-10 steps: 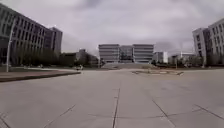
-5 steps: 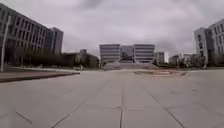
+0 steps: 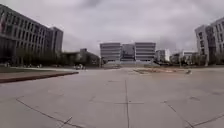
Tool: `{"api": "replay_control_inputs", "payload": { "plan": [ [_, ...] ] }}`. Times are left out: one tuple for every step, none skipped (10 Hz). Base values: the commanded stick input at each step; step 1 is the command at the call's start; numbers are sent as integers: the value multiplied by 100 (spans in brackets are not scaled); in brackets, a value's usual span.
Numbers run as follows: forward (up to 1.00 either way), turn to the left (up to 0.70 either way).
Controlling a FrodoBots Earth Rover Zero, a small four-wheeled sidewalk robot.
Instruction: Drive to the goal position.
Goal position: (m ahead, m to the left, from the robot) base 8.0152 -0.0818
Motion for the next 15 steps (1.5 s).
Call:
{"api": "replay_control_inputs", "payload": {
  "plan": [
    [100,0],
    [100,0],
    [100,0],
    [100,0],
    [100,0],
    [100,0],
    [100,0],
    [100,0],
    [100,0],
    [100,0],
    [100,0],
    [100,0],
    [100,0],
    [100,0],
    [100,0]
  ]
}}
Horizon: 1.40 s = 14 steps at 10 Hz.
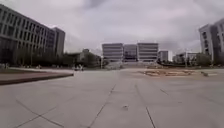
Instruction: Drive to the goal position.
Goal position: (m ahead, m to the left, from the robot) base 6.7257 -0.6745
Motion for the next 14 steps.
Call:
{"api": "replay_control_inputs", "payload": {
  "plan": [
    [100,0],
    [100,0],
    [100,0],
    [100,0],
    [100,0],
    [92,0],
    [88,0],
    [93,0],
    [97,0],
    [100,-8],
    [100,-30],
    [100,-25],
    [100,0],
    [100,0]
  ]
}}
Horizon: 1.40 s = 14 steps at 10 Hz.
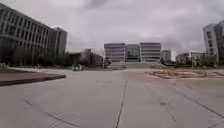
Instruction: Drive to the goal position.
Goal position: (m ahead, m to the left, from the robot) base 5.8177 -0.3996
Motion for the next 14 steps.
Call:
{"api": "replay_control_inputs", "payload": {
  "plan": [
    [100,0],
    [100,0],
    [100,0],
    [100,0],
    [100,0],
    [100,0],
    [100,0],
    [100,0],
    [100,0],
    [100,-21],
    [100,-37],
    [100,-40],
    [100,-40],
    [100,-40]
  ]
}}
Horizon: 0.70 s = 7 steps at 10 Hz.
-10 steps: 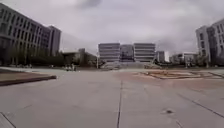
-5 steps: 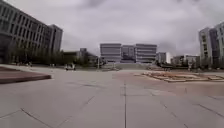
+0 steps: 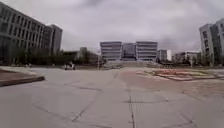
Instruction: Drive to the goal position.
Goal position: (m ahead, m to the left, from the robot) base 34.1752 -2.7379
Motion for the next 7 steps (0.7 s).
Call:
{"api": "replay_control_inputs", "payload": {
  "plan": [
    [100,-40],
    [100,-19],
    [100,0],
    [100,0],
    [100,0],
    [100,0],
    [100,0]
  ]
}}
